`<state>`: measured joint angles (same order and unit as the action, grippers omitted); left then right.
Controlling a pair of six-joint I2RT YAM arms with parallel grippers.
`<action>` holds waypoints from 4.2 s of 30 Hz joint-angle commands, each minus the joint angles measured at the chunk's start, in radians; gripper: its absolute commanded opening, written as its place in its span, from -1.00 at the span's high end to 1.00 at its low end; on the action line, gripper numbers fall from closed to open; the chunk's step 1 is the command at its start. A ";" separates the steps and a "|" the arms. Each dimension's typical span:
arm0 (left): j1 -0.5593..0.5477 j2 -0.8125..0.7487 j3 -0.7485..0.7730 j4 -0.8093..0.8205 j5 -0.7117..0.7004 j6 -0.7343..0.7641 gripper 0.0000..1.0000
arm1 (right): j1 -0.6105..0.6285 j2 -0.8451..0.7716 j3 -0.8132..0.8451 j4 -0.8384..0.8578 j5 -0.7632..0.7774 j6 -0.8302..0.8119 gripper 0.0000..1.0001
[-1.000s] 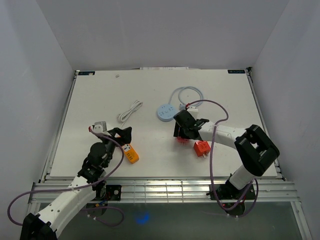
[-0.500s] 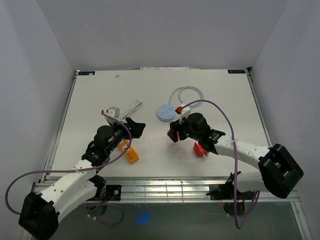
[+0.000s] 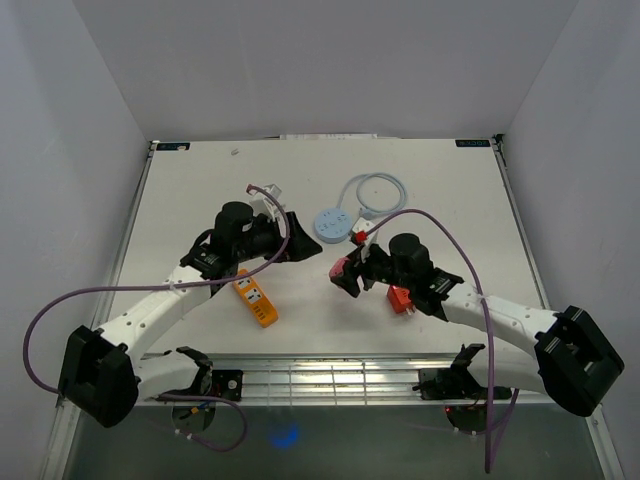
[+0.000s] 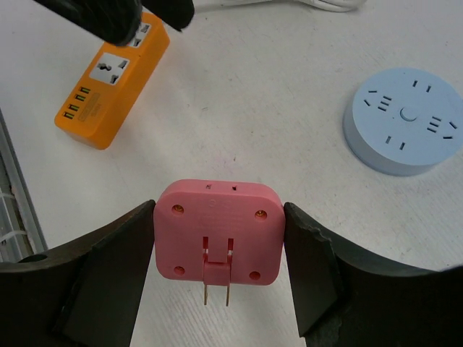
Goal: Insert the plug
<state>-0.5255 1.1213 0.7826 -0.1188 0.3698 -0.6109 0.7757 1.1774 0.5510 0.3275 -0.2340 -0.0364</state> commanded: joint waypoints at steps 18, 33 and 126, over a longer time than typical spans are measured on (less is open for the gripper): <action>-0.045 0.296 0.133 -0.019 0.299 -0.081 -0.89 | 0.040 -0.001 0.001 0.082 -0.056 -0.066 0.04; -0.087 0.397 0.170 -0.016 0.290 -0.096 -0.06 | 0.048 0.011 -0.002 0.084 -0.044 -0.071 0.07; -0.130 1.040 1.311 -0.903 -0.693 -0.389 1.00 | -0.208 -0.062 -0.002 0.013 0.582 0.377 -0.60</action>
<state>-0.6483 2.1407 2.0232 -0.9771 -0.3000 -0.9852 0.5743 1.1412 0.5579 0.2966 0.3313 0.3260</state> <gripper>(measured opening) 0.289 0.801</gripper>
